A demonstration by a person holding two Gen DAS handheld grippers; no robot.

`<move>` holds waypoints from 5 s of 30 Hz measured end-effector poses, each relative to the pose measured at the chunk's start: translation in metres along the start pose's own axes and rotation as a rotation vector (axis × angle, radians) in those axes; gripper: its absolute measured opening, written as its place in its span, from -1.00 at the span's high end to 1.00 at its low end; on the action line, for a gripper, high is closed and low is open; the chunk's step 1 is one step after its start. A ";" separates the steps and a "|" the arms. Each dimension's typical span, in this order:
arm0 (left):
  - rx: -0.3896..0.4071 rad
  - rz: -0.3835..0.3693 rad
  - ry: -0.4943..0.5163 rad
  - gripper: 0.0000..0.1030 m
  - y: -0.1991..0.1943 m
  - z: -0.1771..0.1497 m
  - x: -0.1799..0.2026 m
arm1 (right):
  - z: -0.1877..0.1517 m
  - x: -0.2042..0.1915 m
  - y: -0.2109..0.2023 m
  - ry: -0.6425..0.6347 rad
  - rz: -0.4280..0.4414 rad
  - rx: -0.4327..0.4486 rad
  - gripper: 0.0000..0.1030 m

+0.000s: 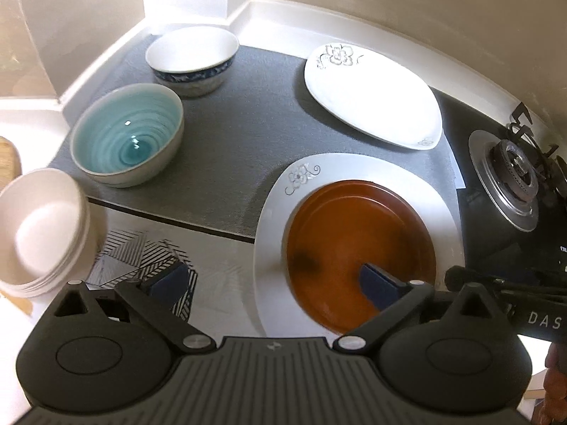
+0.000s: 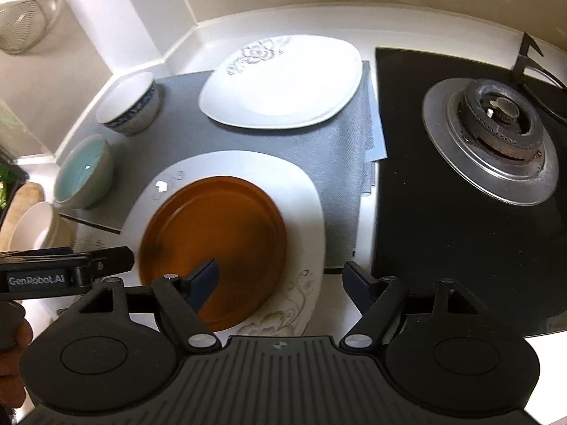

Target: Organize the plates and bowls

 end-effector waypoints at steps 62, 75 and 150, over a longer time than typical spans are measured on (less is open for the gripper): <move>0.029 -0.004 -0.159 -0.99 0.123 0.169 0.039 | 0.131 0.076 0.087 0.149 0.196 0.207 -0.52; -0.020 -0.067 -0.161 -0.99 0.170 0.196 0.052 | 0.166 0.092 0.128 0.195 0.202 0.189 -0.48; 0.044 -0.156 -0.079 0.41 0.090 0.157 0.028 | 0.052 0.034 0.009 0.192 0.185 0.250 0.69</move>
Point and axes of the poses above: each gripper's, at about its wrist camera, not at the fingertips, and y roughly the way its jaws point, x to its right, z to its top, the point moved 8 cm from there along y, roughly the way its jaws point, and after that the axes turned 7 degrees about z, right-handed, at the moved point
